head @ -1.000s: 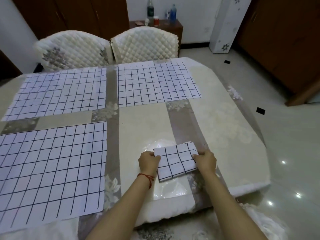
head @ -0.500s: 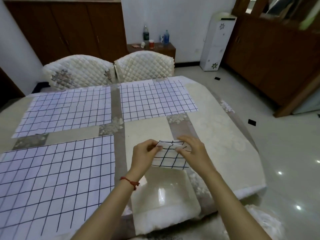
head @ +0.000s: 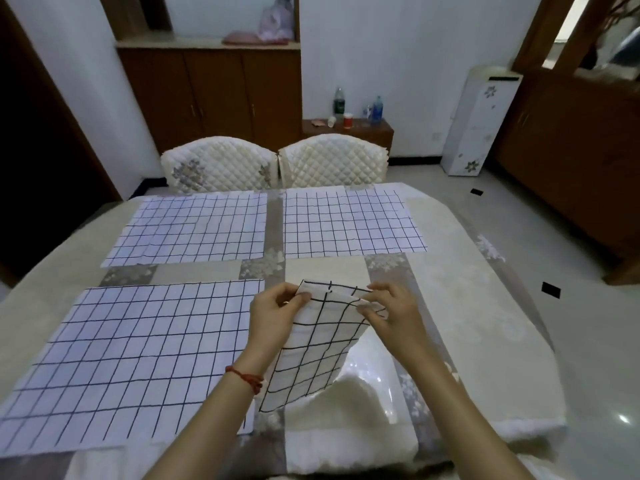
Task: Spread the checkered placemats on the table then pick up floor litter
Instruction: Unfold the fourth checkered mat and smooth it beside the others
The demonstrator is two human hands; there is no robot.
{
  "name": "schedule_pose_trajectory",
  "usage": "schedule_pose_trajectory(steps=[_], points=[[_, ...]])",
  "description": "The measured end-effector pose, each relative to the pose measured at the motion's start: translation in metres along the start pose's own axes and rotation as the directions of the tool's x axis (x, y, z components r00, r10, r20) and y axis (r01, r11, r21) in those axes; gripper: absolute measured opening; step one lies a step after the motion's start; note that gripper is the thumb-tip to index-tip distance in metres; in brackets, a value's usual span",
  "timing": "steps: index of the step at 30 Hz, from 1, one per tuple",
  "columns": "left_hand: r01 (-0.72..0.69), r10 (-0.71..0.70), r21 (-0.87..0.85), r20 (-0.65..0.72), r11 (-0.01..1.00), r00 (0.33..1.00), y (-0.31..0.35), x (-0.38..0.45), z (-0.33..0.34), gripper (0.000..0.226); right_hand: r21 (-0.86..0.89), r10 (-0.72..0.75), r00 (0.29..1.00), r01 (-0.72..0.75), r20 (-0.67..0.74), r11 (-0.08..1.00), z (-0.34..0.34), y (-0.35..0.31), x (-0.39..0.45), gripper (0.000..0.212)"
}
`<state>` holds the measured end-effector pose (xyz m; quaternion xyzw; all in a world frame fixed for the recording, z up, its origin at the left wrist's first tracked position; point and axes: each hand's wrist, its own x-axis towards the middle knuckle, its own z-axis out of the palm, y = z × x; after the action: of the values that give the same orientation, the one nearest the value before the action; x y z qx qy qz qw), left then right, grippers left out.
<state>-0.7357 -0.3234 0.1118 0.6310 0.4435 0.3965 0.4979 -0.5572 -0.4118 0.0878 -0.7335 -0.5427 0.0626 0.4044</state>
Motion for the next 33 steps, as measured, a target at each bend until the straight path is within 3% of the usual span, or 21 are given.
schedule_pose_trajectory(steps=[5, 10, 13, 16, 18, 21, 25, 27, 31, 33], points=[[0.009, -0.004, 0.023, -0.193, 1.0, 0.981, 0.006, -0.02, -0.006, 0.017, 0.165, 0.013, 0.997, -0.025, 0.073, 0.986, -0.008, 0.002, 0.009, 0.006], [0.084, -0.078, 0.003, -0.362, 0.996, 0.929, 0.011, -0.047, -0.006, 0.01, 0.342, -0.072, 0.989, 0.024, 0.129, 0.94, -0.028, -0.017, 0.025, 0.012], [0.134, -0.125, -0.012, -0.453, 0.991, 0.883, 0.02, -0.063, -0.005, 0.011, 0.37, -0.192, 0.974, 0.135, 0.122, 0.919, -0.034, -0.038, 0.036, 0.017], [0.159, -0.076, 0.135, -0.478, 0.978, 0.875, 0.03, -0.078, -0.008, 0.051, 0.347, -0.374, 0.912, 0.301, 0.167, 0.888, -0.034, -0.061, 0.045, 0.018], [0.104, 0.039, 0.284, -0.457, 0.953, 0.889, 0.043, -0.087, -0.011, 0.062, 0.391, -0.425, 0.874, 0.315, 0.237, 0.865, -0.035, -0.08, 0.046, 0.012], [0.003, 0.148, 0.392, -0.355, 0.92, 0.923, 0.065, -0.094, -0.02, 0.047, 0.447, -0.486, 0.798, 0.312, 0.356, 0.839, -0.035, -0.11, 0.04, 0.01], [-0.034, 0.151, 0.377, -0.283, 0.925, 0.947, 0.084, -0.1, -0.039, 0.004, 0.527, -0.549, 0.731, 0.304, 0.405, 0.793, -0.029, -0.142, 0.031, 0.005], [-0.022, 0.162, 0.397, -0.322, 0.918, 0.933, 0.085, -0.101, -0.054, 0.017, 0.536, -0.562, 0.717, 0.307, 0.413, 0.786, -0.025, -0.152, 0.03, 0.004], [0.016, 0.16, 0.356, -0.46, 0.934, 0.873, 0.094, -0.108, -0.094, 0.018, 0.462, -0.499, 0.693, 0.262, 0.521, 0.847, -0.014, -0.155, 0.039, 0.042], [0.027, 0.174, 0.34, -0.546, 0.94, 0.819, 0.099, -0.113, -0.117, 0.022, 0.427, -0.462, 0.677, 0.235, 0.573, 0.873, -0.011, -0.151, 0.046, 0.046]])
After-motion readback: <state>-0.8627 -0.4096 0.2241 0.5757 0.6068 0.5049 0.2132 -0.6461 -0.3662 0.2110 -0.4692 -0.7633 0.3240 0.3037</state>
